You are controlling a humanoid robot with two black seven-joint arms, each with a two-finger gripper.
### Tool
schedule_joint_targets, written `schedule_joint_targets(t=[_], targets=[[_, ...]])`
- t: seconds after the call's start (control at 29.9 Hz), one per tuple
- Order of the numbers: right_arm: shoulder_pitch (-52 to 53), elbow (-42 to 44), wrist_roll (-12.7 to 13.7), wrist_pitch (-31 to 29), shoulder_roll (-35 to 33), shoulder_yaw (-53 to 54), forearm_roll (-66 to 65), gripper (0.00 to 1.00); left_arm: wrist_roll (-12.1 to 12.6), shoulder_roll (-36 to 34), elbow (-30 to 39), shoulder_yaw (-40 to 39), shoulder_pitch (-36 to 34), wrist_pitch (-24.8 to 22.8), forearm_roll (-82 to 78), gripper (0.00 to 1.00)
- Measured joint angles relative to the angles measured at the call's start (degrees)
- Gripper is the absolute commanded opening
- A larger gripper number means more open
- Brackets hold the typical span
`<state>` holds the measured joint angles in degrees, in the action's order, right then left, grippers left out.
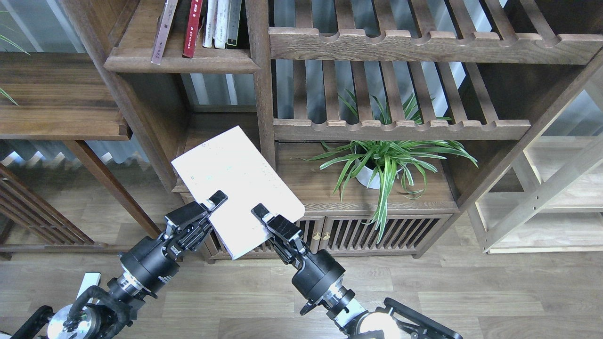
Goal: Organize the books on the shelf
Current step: 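Open the right gripper, leaving the white book in the left gripper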
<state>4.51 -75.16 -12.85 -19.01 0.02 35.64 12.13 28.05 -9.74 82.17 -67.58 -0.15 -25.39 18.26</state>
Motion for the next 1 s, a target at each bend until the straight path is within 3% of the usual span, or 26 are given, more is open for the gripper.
schedule_joint_targets(t=[0.37,1.0], targets=[[-0.04,0.07,-0.16,0.05,-0.04,0.79,-0.02,0.90,-0.07,-0.21,0.25,-0.65,0.05,0.29,0.05,0.00],[1.92,4.53,-0.25,3.61,-0.01,14.38,0.11,0.99,-0.03,0.13,8.39,-8.45,0.51,0.19,-11.89,0.01]])
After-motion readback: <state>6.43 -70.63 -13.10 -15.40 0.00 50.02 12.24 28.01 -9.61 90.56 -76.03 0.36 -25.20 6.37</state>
